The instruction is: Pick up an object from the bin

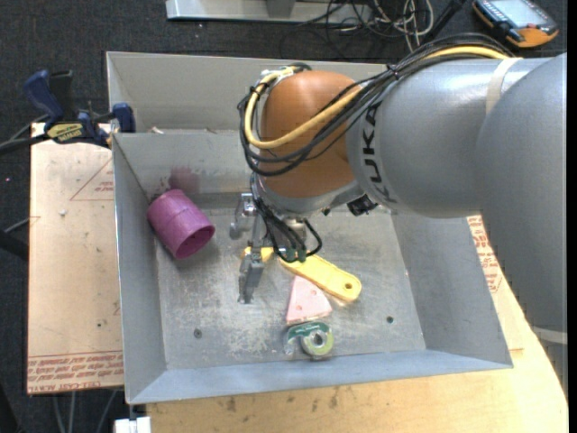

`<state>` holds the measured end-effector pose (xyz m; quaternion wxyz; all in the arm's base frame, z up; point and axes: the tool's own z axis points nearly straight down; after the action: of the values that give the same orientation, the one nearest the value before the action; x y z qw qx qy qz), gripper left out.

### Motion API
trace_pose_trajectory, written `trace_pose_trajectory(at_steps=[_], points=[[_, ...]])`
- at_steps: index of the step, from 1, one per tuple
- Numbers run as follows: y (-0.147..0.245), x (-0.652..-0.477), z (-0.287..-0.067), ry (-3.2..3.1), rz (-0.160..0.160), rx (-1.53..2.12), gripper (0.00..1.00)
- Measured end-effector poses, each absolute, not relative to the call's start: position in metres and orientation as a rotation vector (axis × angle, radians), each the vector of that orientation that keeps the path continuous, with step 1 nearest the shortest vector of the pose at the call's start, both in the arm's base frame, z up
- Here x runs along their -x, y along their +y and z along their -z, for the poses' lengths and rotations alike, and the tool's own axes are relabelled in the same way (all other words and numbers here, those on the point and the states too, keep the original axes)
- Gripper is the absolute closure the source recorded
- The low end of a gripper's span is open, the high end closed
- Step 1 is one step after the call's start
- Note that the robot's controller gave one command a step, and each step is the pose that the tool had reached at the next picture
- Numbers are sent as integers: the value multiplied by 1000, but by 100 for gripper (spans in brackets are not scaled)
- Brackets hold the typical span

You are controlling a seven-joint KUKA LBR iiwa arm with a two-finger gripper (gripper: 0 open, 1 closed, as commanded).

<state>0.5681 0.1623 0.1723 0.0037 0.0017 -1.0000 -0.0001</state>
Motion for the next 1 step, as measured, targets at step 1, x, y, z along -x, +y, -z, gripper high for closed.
trace_pose_trajectory(at_steps=[1], points=[[162,-570,-177,-3142,2,-1,0]])
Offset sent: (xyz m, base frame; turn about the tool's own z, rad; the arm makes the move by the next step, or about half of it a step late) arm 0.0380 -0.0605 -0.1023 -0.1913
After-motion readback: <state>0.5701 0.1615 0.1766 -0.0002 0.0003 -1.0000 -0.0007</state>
